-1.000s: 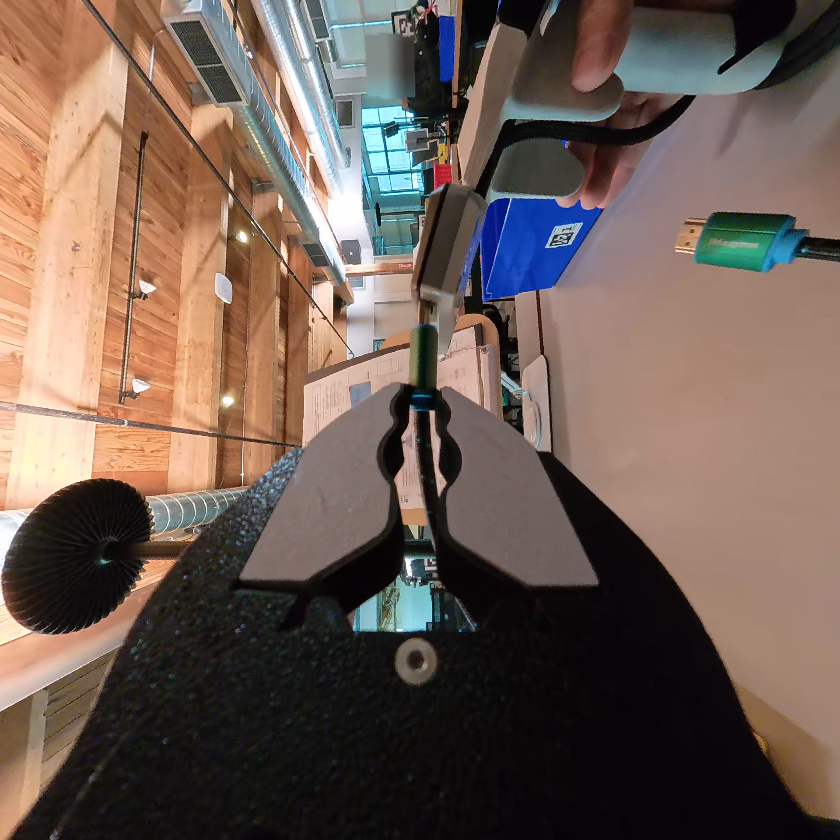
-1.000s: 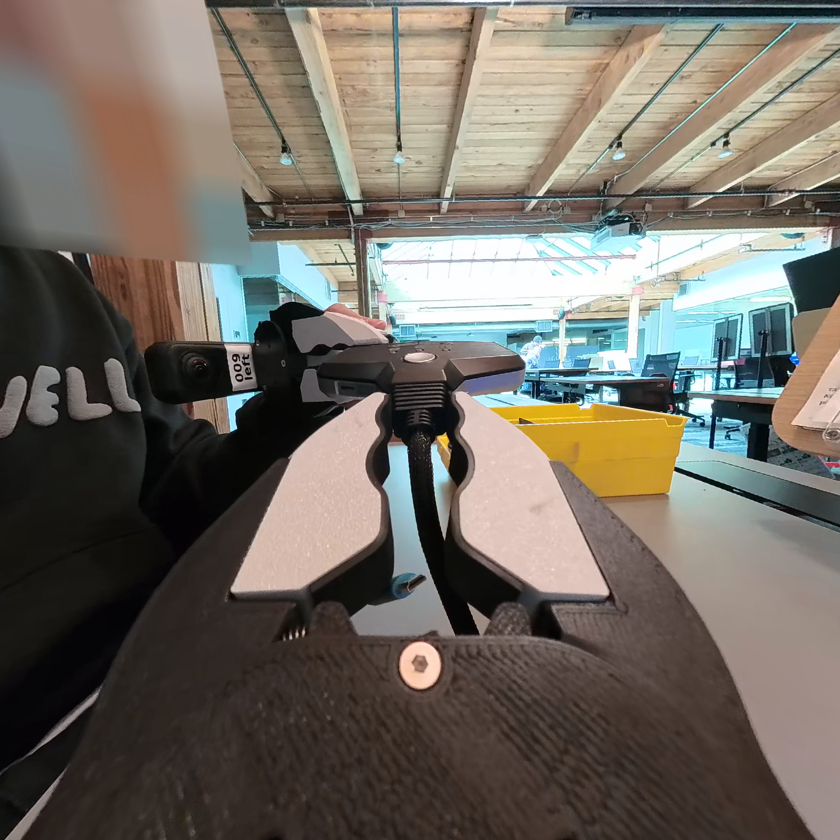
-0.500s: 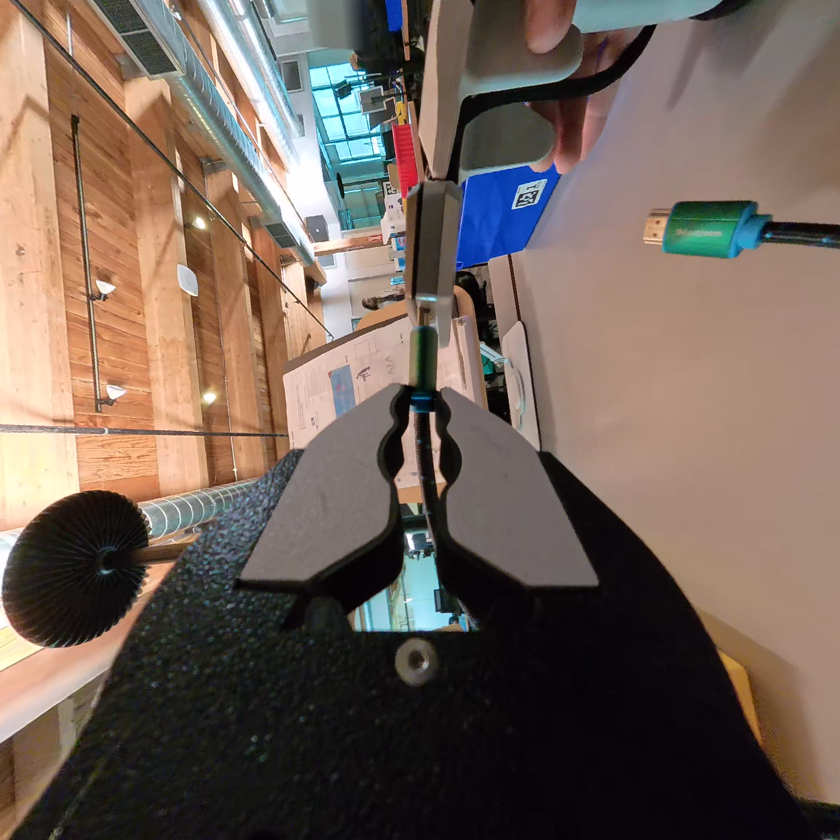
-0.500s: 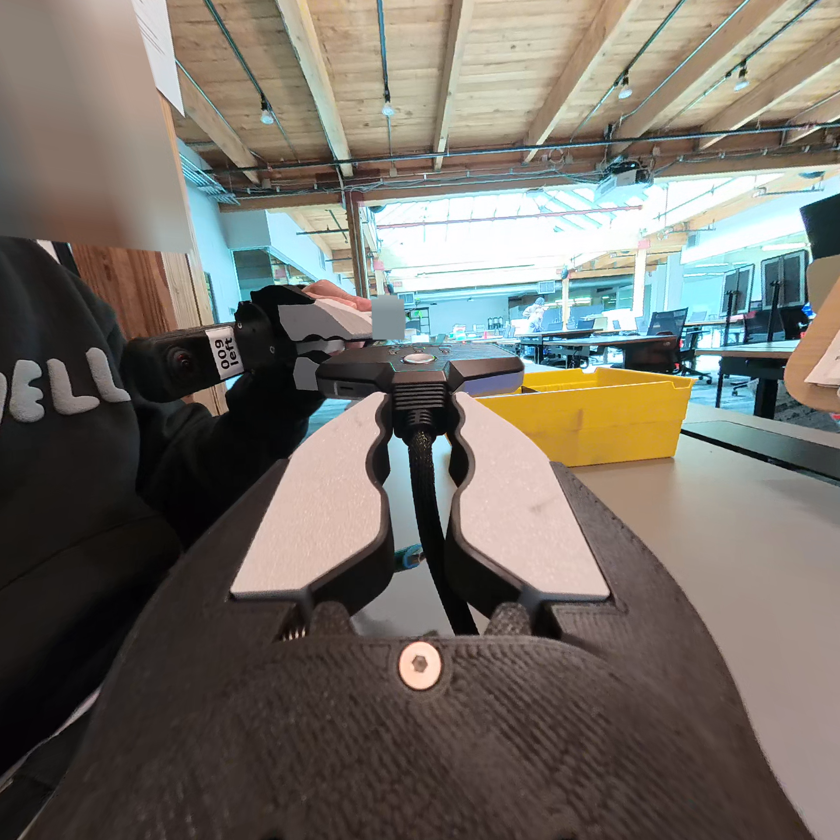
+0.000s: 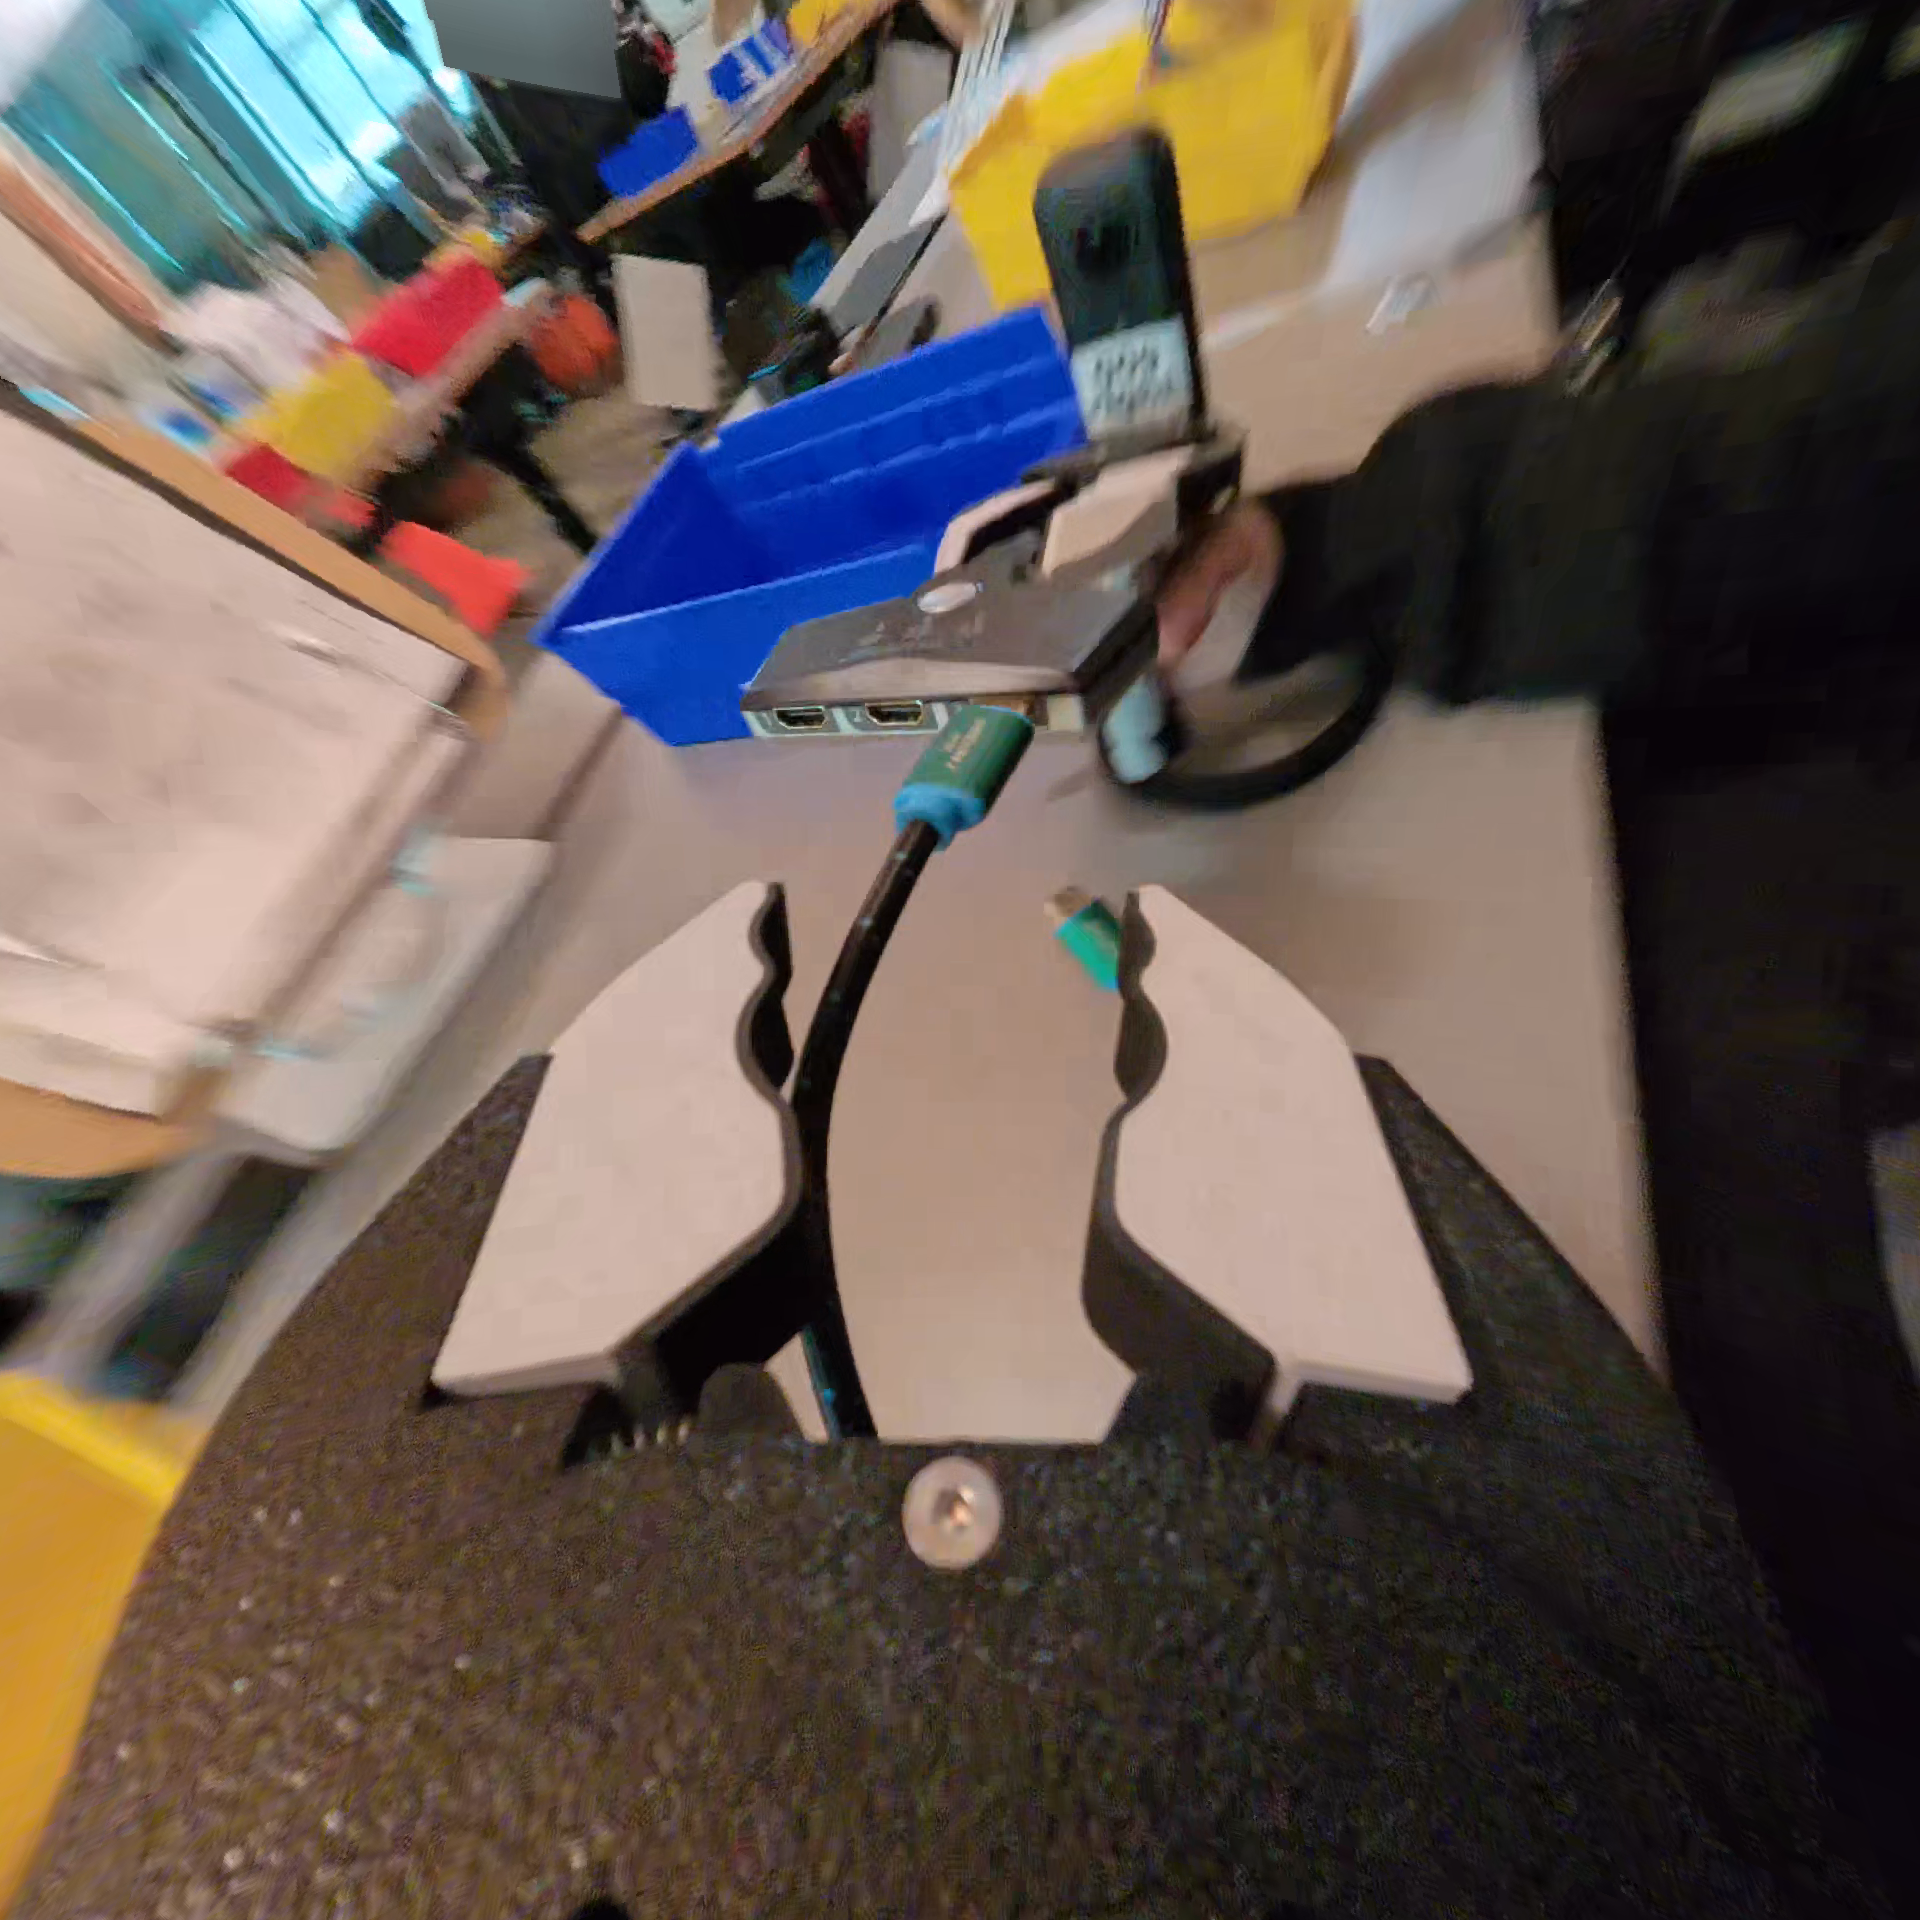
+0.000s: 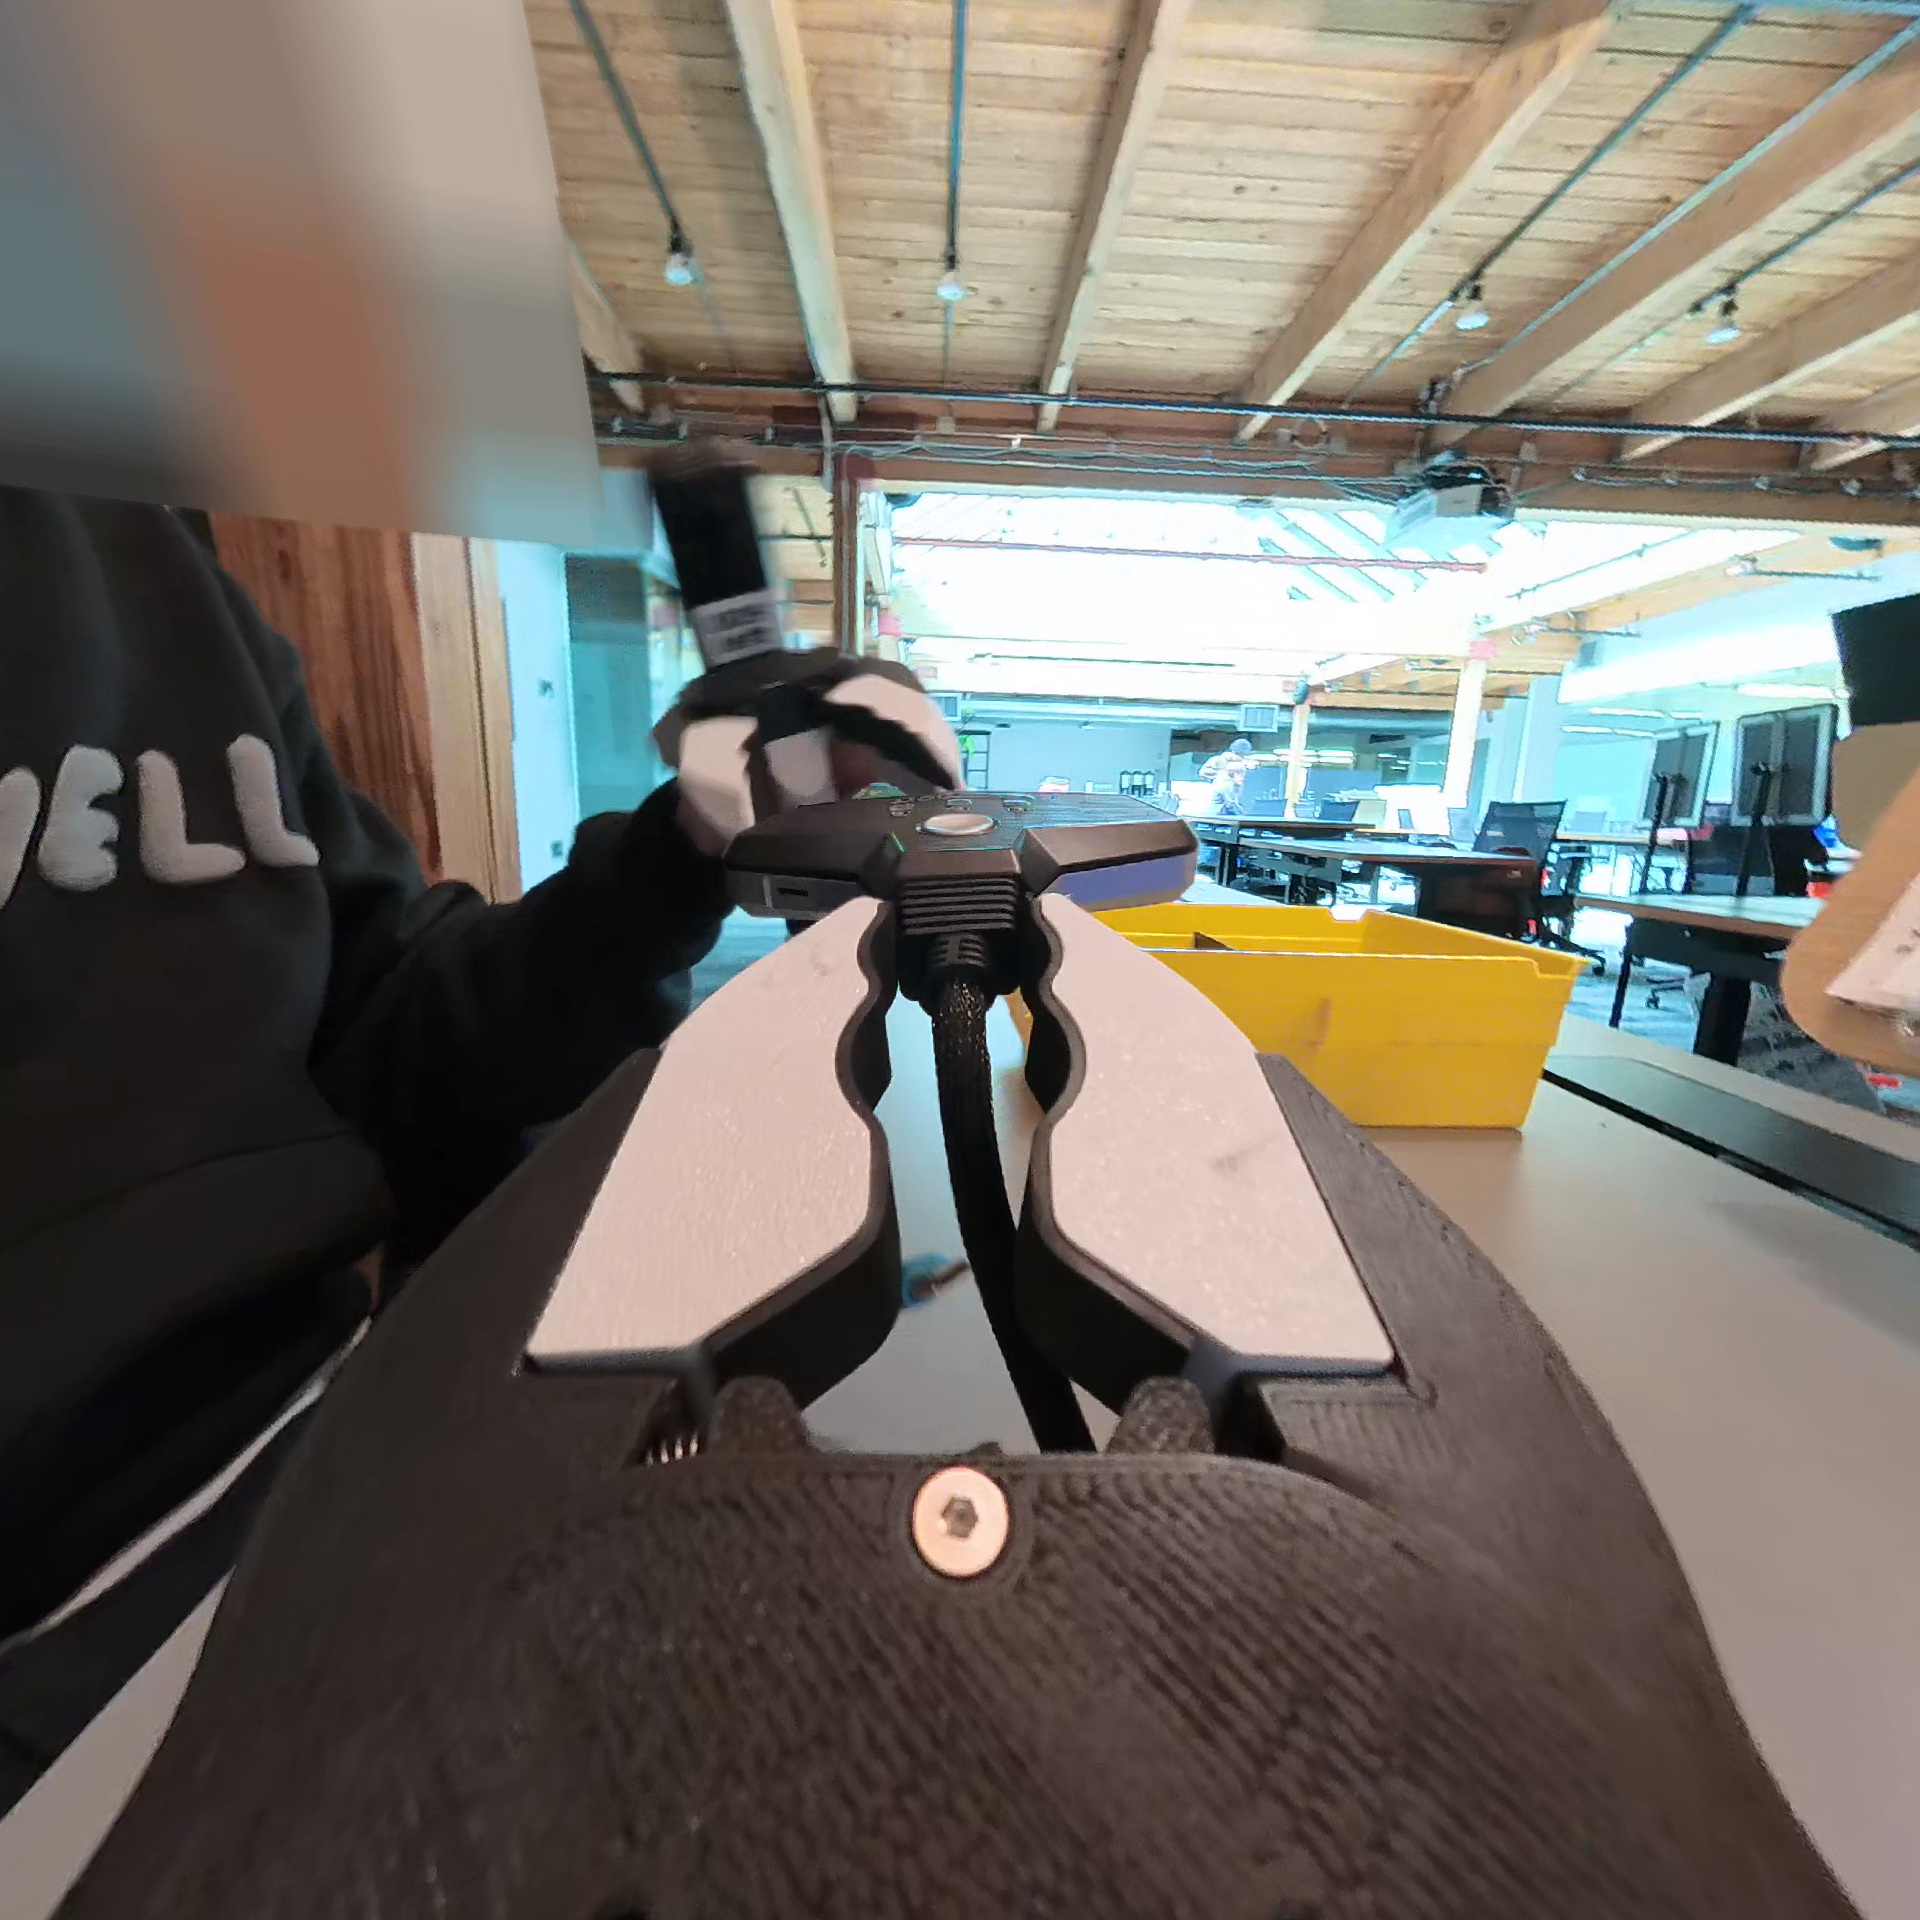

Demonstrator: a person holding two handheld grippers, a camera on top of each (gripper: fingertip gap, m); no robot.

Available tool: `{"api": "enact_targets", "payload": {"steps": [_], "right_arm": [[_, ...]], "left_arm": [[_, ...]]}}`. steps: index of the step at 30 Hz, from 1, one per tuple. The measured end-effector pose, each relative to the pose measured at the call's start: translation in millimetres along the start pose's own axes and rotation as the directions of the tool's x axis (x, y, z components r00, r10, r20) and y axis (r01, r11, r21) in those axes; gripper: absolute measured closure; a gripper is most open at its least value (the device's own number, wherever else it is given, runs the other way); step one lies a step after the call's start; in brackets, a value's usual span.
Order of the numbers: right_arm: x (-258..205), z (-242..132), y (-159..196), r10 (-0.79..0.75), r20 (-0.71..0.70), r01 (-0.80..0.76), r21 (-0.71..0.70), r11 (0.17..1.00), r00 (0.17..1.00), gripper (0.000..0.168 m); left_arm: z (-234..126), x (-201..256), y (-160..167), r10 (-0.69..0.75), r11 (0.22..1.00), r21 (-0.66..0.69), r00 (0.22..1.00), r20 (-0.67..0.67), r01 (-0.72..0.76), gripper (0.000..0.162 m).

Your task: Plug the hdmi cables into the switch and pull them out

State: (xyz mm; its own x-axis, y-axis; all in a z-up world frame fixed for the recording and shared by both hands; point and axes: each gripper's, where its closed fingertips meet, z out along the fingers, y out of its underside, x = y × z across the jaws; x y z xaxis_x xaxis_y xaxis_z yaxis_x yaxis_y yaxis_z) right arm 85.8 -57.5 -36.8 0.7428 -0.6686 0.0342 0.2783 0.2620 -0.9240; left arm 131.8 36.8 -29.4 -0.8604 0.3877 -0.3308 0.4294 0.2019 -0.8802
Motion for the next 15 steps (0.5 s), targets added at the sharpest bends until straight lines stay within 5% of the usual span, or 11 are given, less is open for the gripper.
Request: {"api": "enact_targets", "payload": {"steps": [4, 8, 11, 15], "right_arm": [[-6, 4, 5, -0.034, 0.028, 0.034, -0.029, 0.999, 0.999, 0.145], [-8, 3, 5, -0.049, 0.041, 0.050, -0.032, 0.998, 0.998, 0.146], [-12, 5, 6, -0.046, 0.066, 0.048, -0.032, 0.998, 0.997, 0.145], [-14, 7, 8, -0.047, 0.077, 0.050, -0.043, 0.998, 0.996, 0.145]], "left_arm": [[-13, 12, -6, -0.212, 0.965, 0.102, 0.948, -0.238, 0.241, 0.115], [-15, -2, 12, -0.065, 0.996, 0.055, 0.992, -0.112, 0.071, 0.117], [-27, -12, 2, -0.010, 0.990, 0.140, 0.999, -0.042, 0.016, 0.131], [-22, 10, -10, -0.059, 0.971, 0.216, 0.977, -0.203, 0.103, 0.111]]}}
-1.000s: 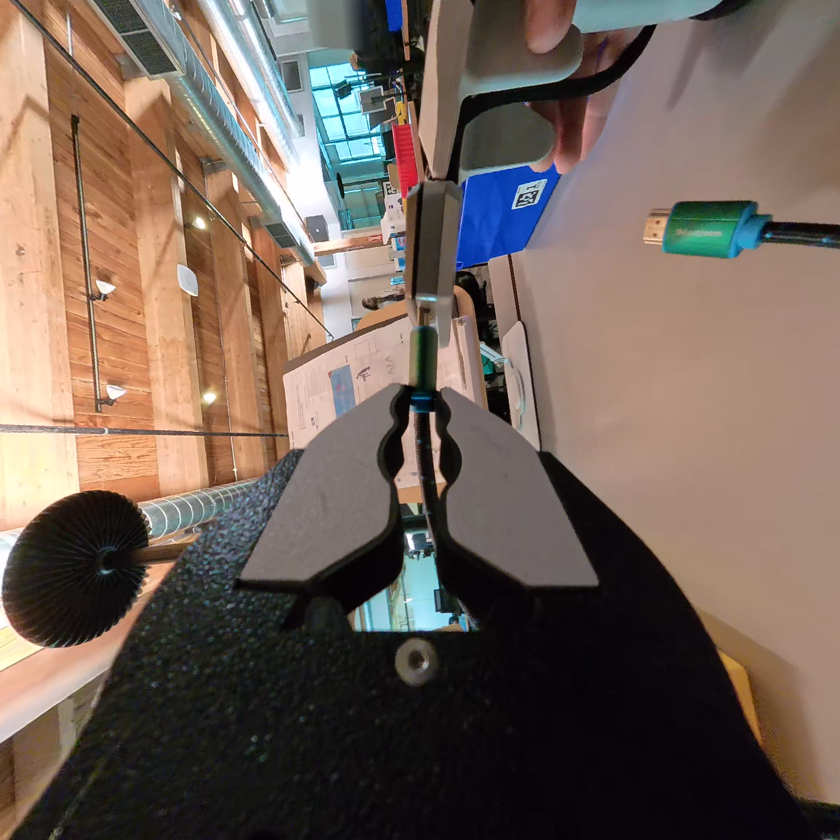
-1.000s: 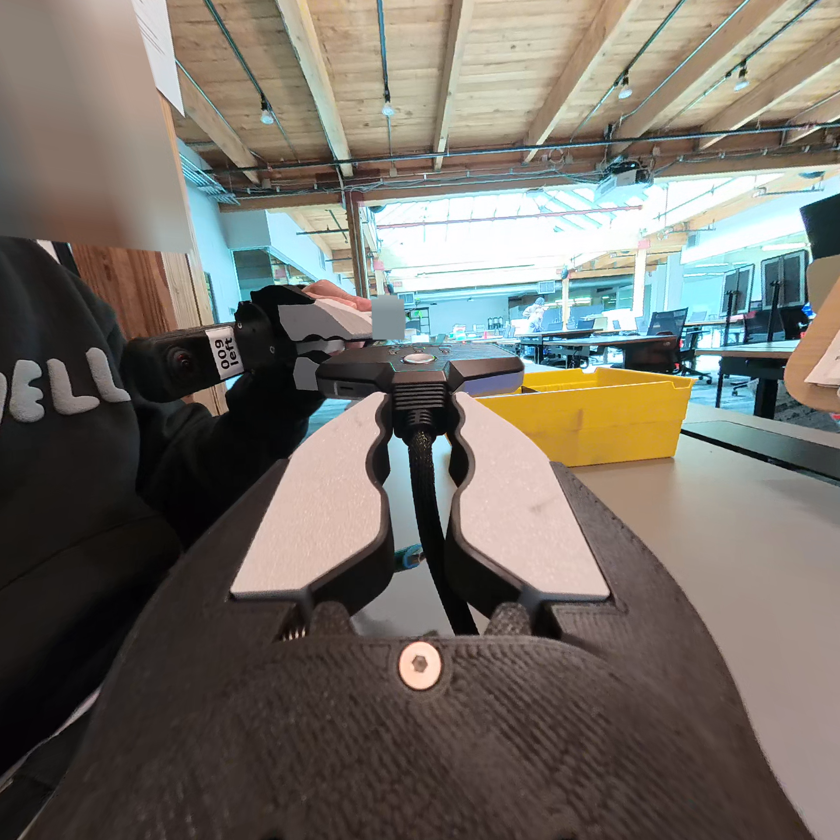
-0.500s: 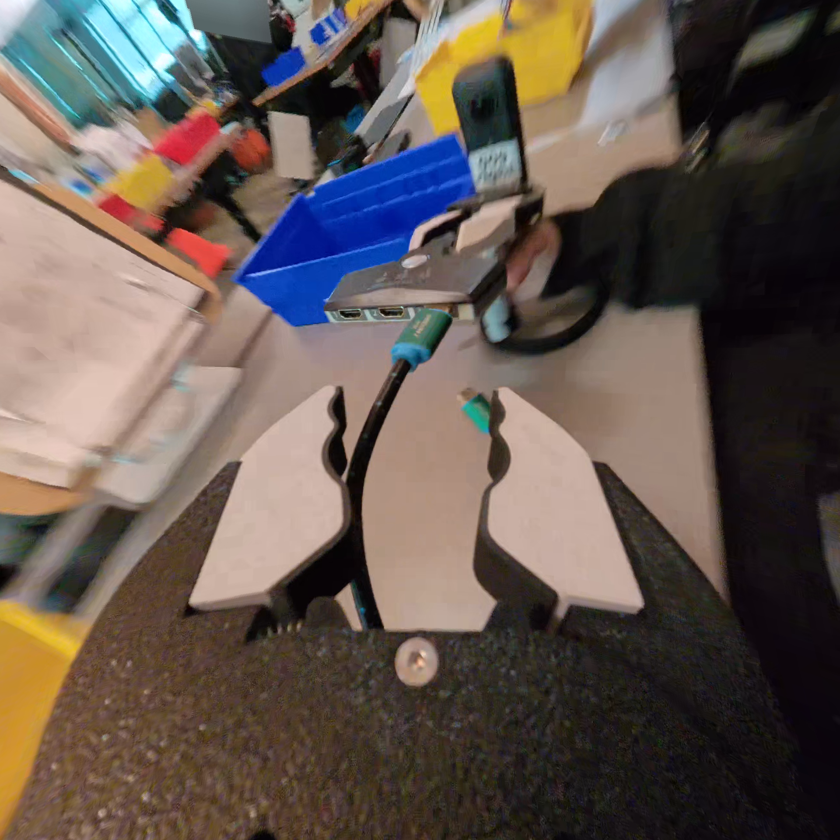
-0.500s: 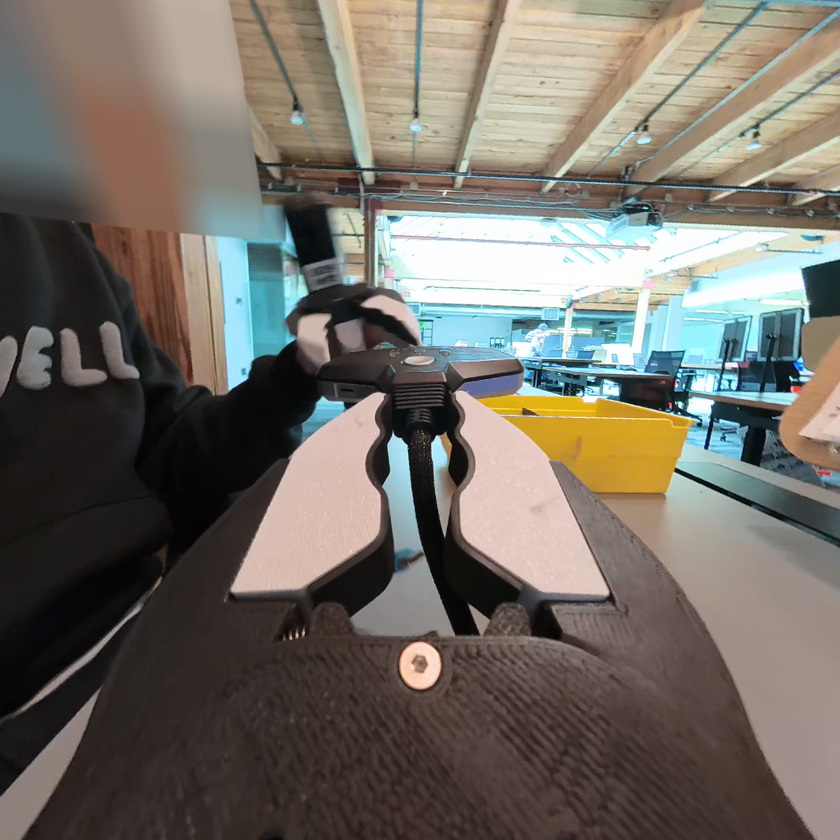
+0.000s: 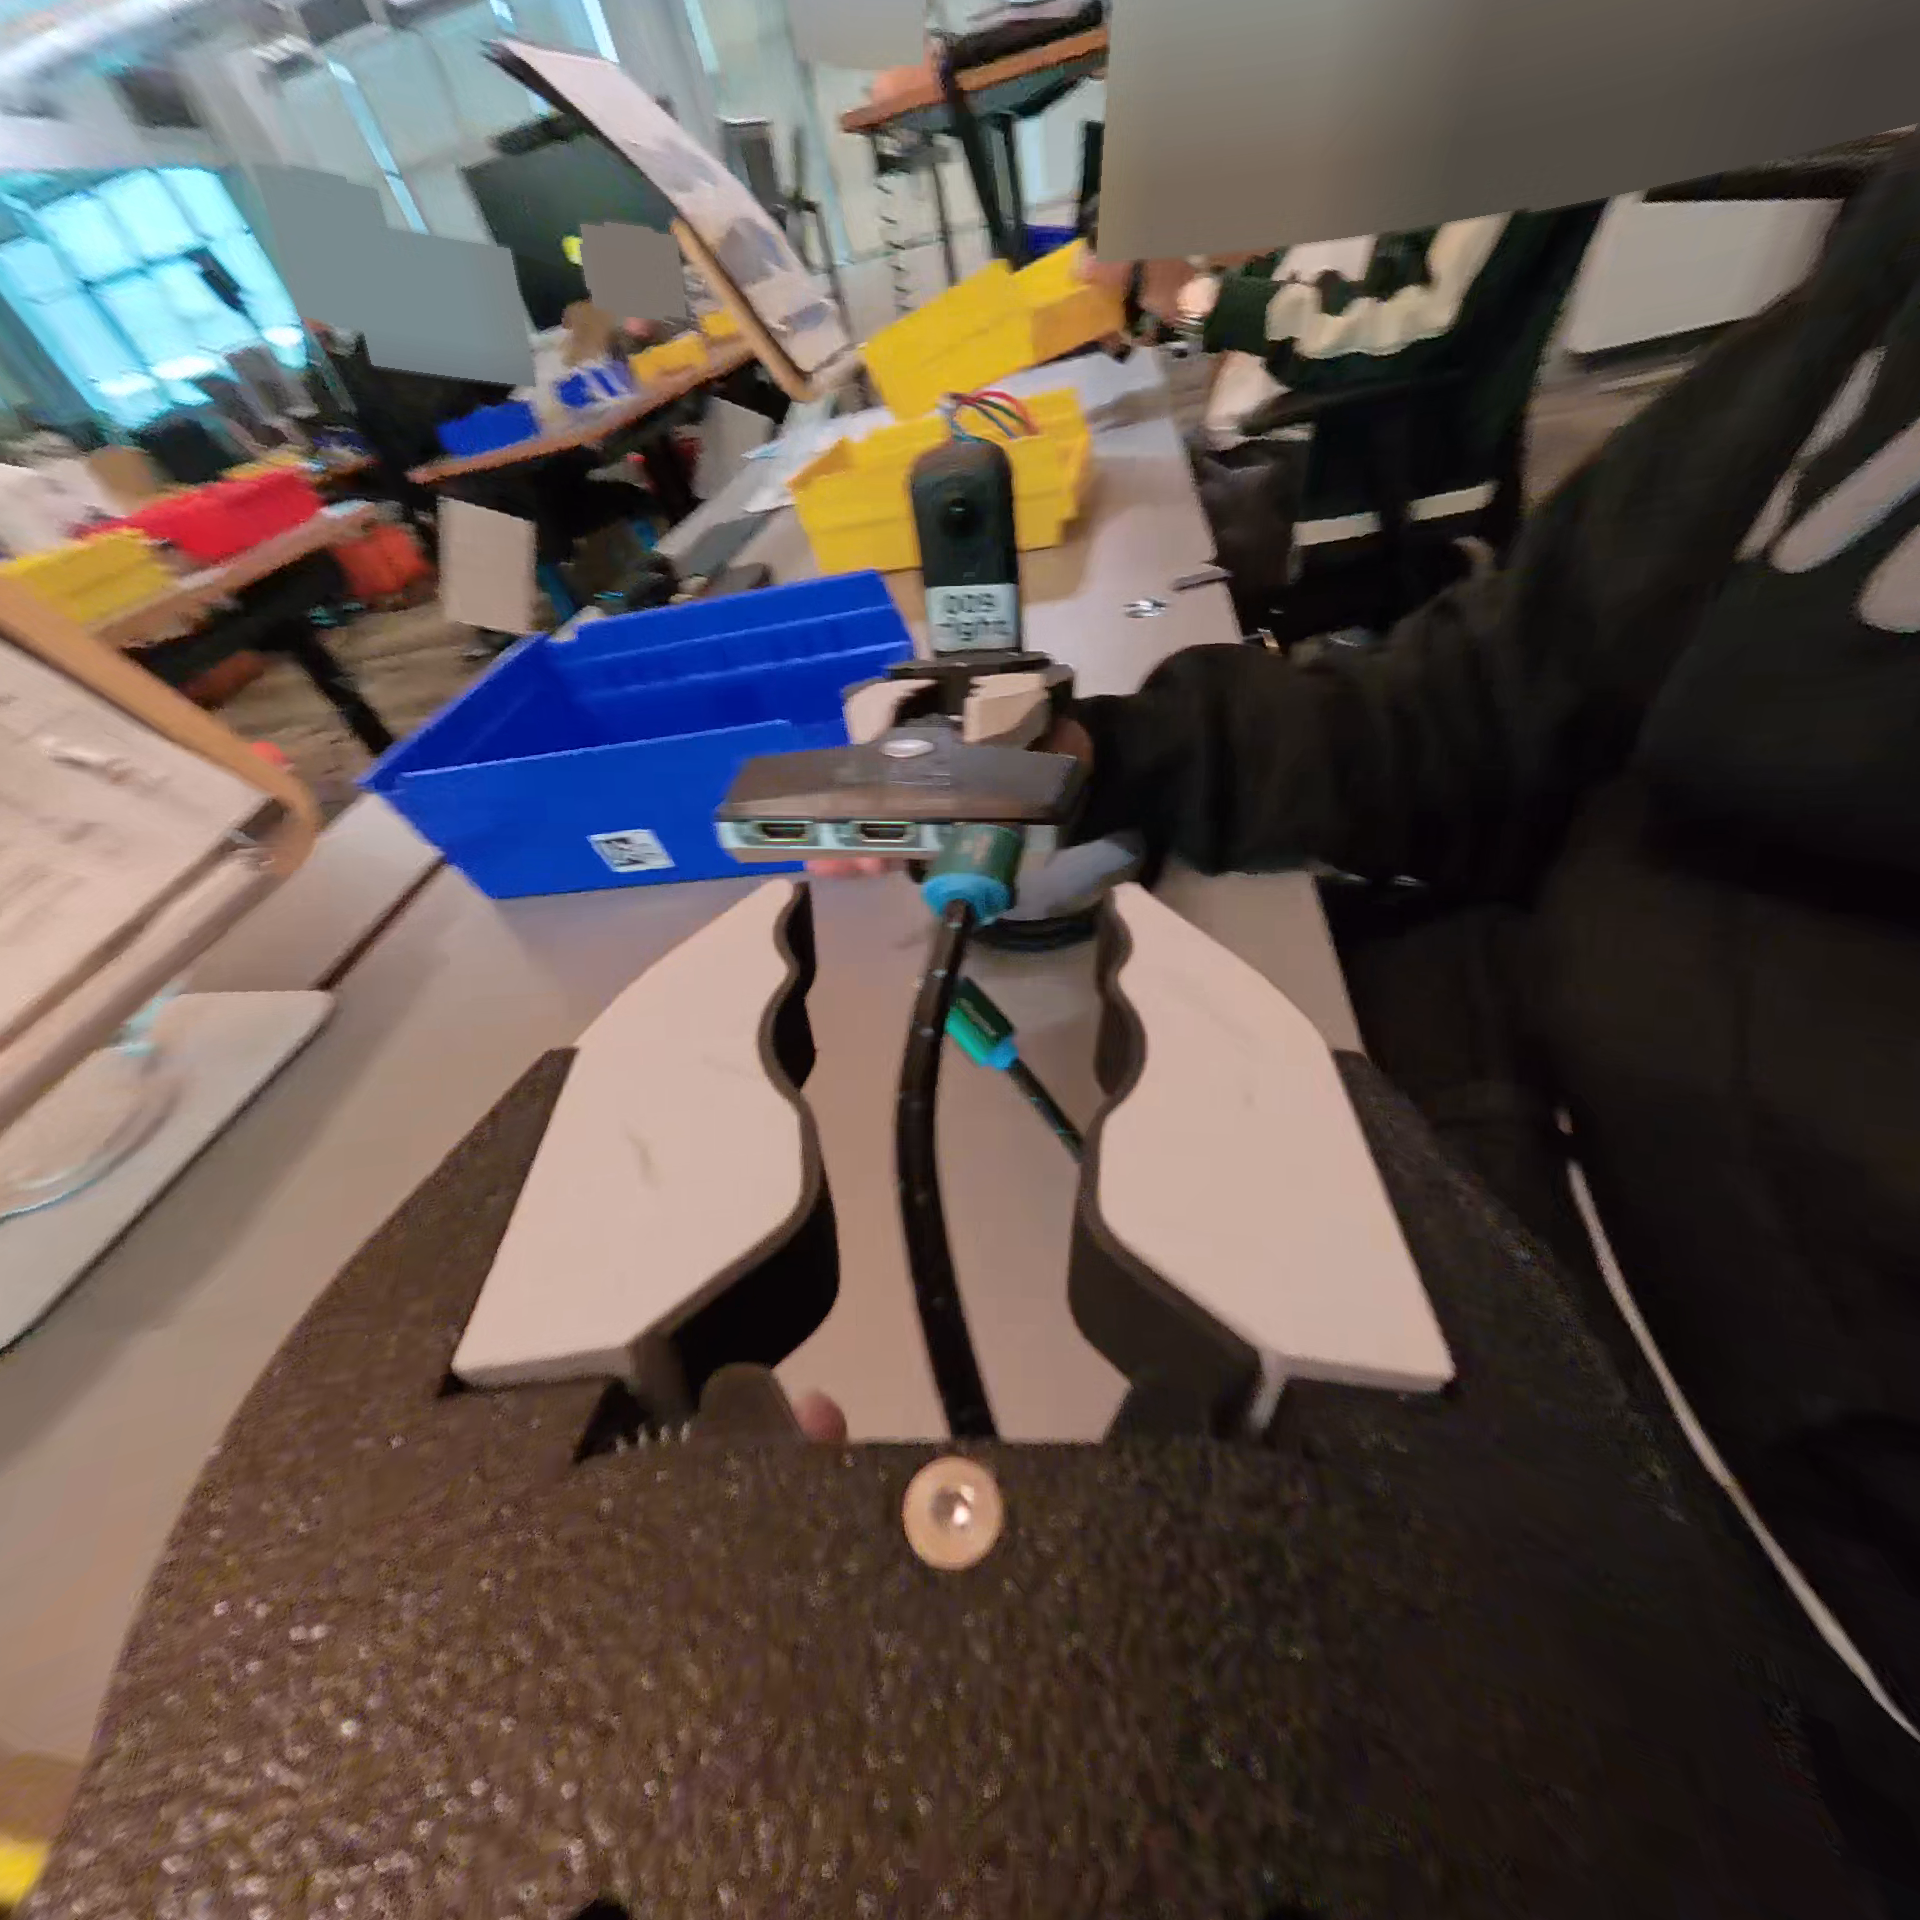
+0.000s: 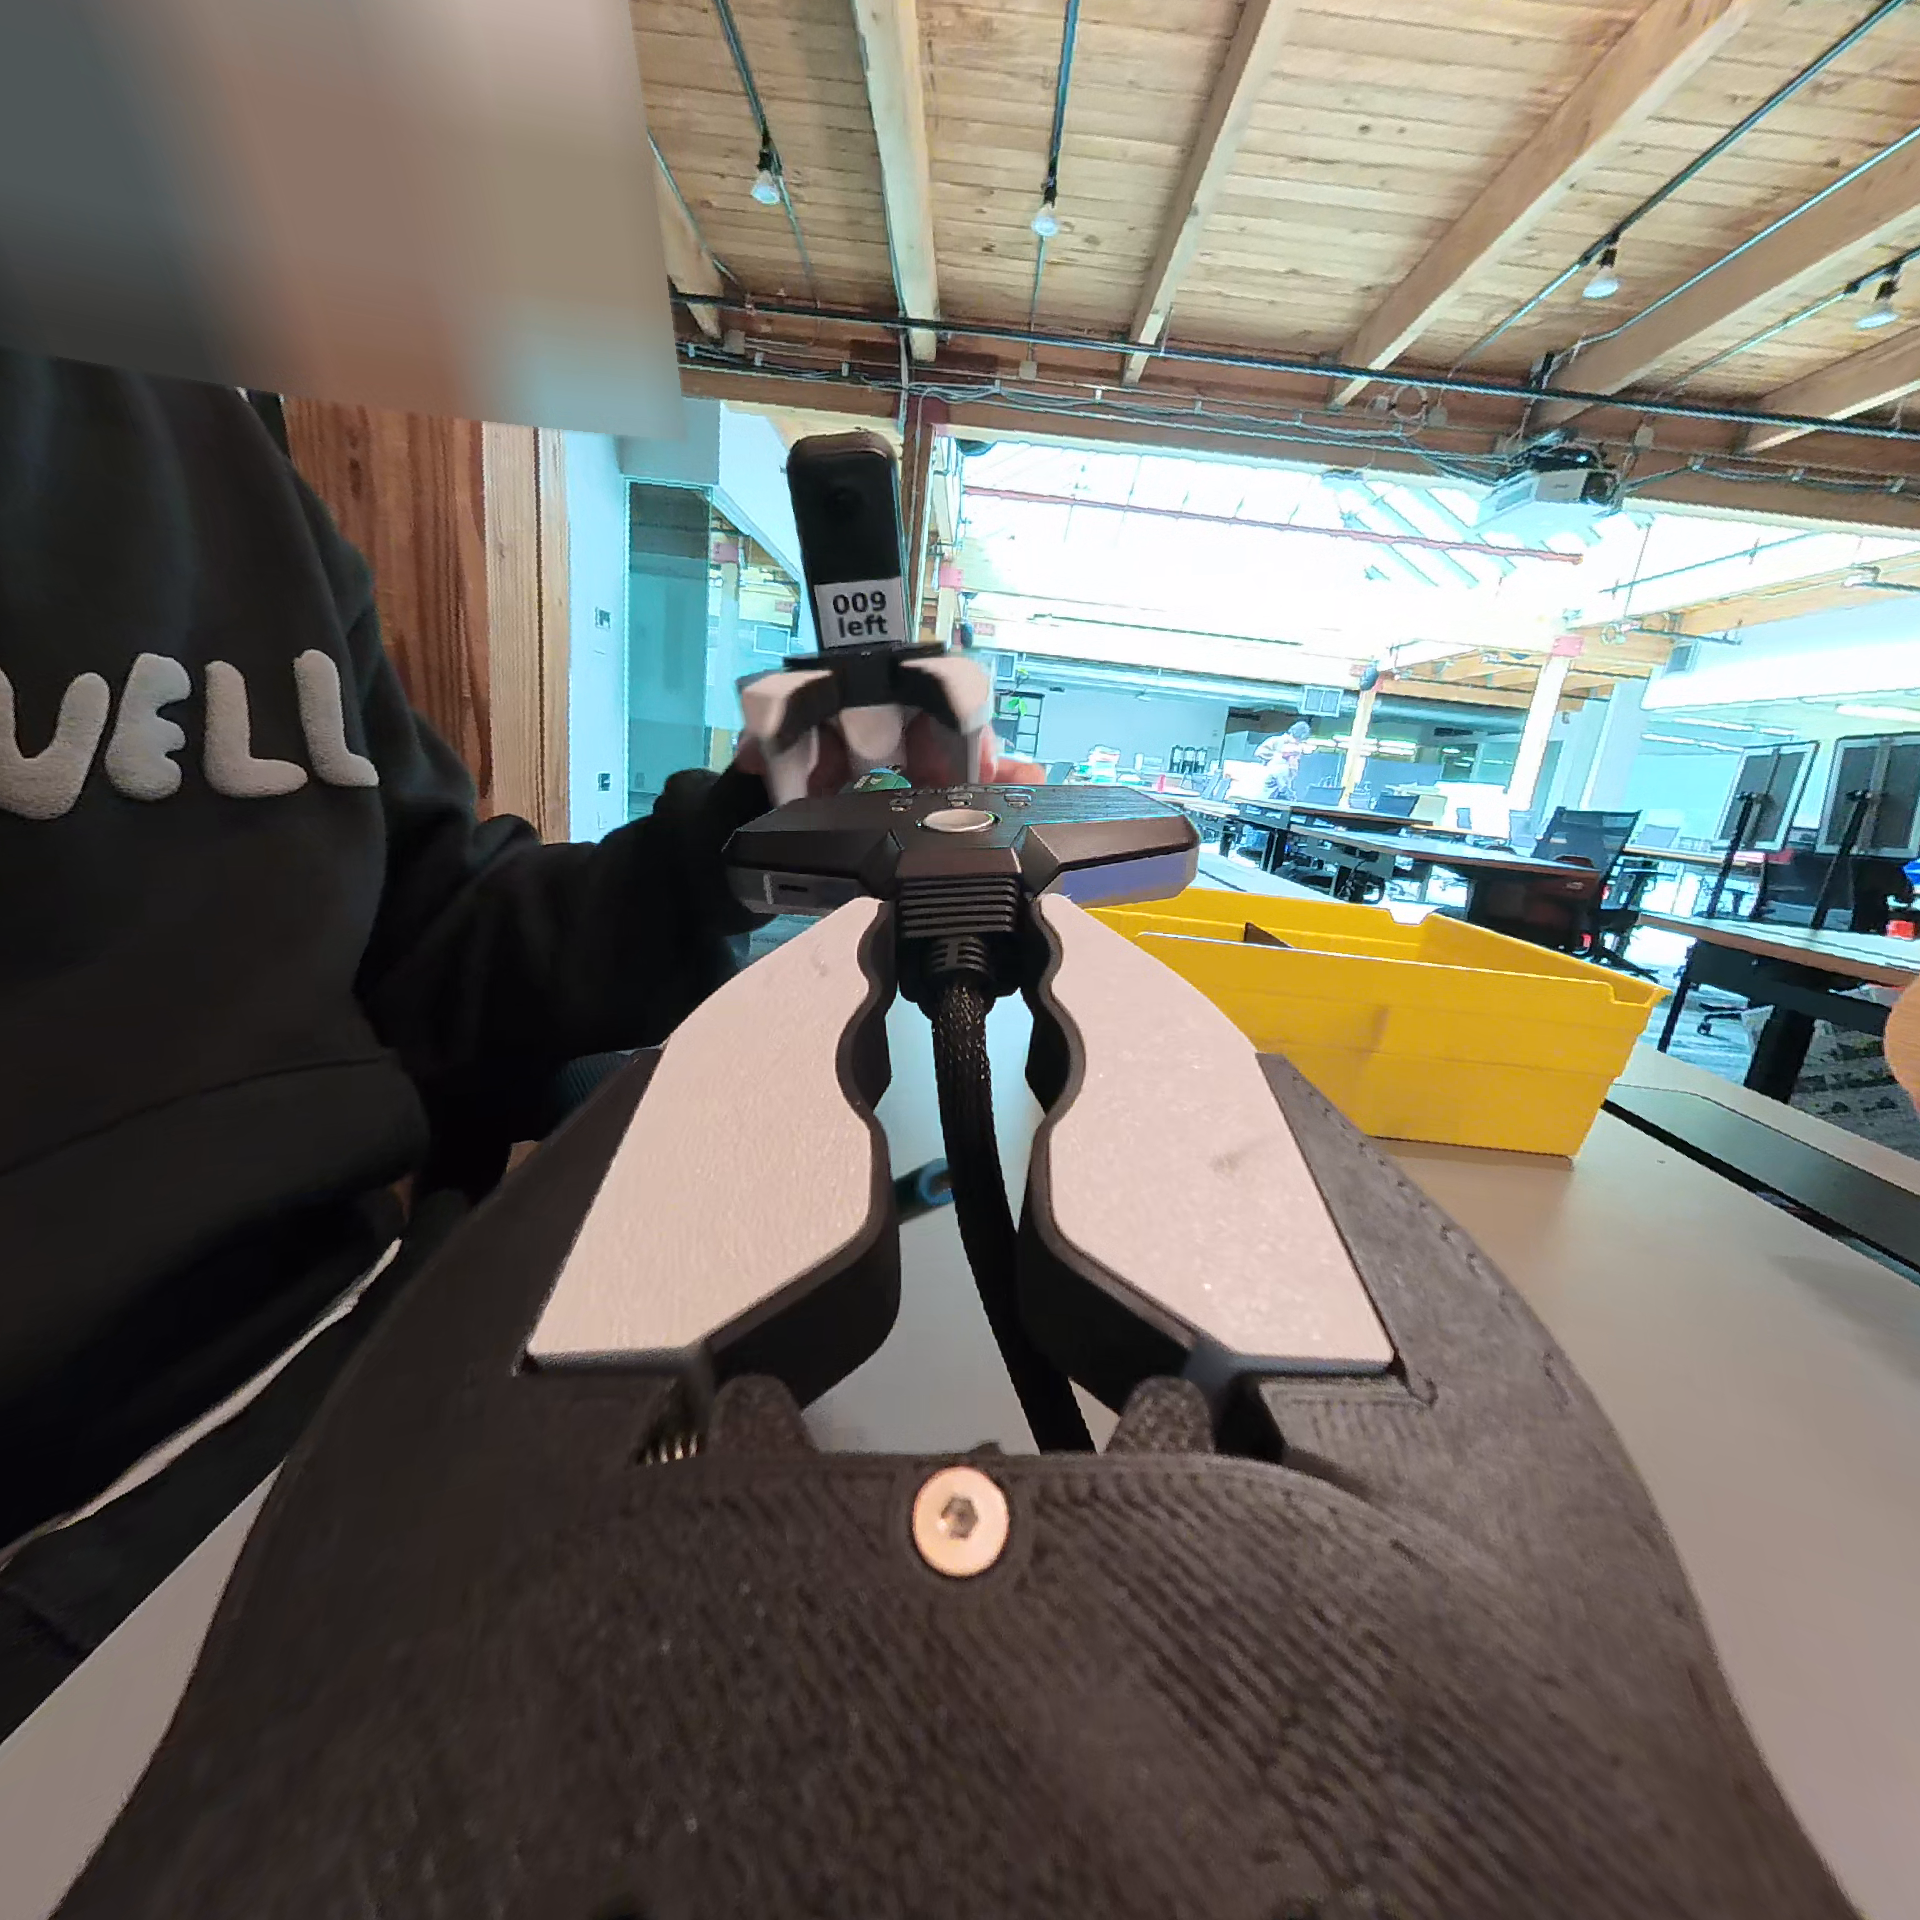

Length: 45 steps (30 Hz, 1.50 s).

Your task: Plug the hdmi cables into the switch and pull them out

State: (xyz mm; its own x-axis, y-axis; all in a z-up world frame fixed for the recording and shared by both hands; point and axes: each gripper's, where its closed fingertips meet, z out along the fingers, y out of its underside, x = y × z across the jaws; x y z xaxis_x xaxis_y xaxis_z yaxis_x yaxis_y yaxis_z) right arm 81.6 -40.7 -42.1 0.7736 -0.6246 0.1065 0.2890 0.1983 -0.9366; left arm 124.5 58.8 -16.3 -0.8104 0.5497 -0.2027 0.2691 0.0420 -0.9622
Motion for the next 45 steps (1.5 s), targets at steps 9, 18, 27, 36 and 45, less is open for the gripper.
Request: {"api": "enact_targets", "payload": {"steps": [9, 18, 27, 36, 45], "right_arm": [[-2, 2, 3, -0.015, 0.006, 0.015, -0.019, 1.000, 1.000, 0.146], [1, 1, 2, -0.018, -0.010, 0.018, -0.017, 1.000, 1.000, 0.146], [5, 1, 6, -0.016, -0.039, 0.015, -0.042, 0.999, 0.999, 0.146], [-1, 7, 15, -0.009, -0.017, 0.007, -0.097, 0.995, 1.000, 0.145], [1, 9, 9, -0.026, -0.027, 0.025, -0.058, 0.998, 0.999, 0.145]], "left_arm": [[28, 5, 17, -0.214, 0.975, -0.083, 0.974, -0.076, 0.208, 0.129], [26, 2, 24, -0.174, 0.978, -0.126, 0.984, -0.044, 0.168, 0.144], [22, -3, 26, -0.163, 0.976, -0.146, 0.987, -0.011, 0.160, 0.147], [18, 1, 33, -0.147, 0.967, -0.215, 0.989, -0.027, 0.138, 0.153], [16, 3, 24, -0.200, 0.978, -0.083, 0.974, -0.102, 0.192, 0.149]]}}
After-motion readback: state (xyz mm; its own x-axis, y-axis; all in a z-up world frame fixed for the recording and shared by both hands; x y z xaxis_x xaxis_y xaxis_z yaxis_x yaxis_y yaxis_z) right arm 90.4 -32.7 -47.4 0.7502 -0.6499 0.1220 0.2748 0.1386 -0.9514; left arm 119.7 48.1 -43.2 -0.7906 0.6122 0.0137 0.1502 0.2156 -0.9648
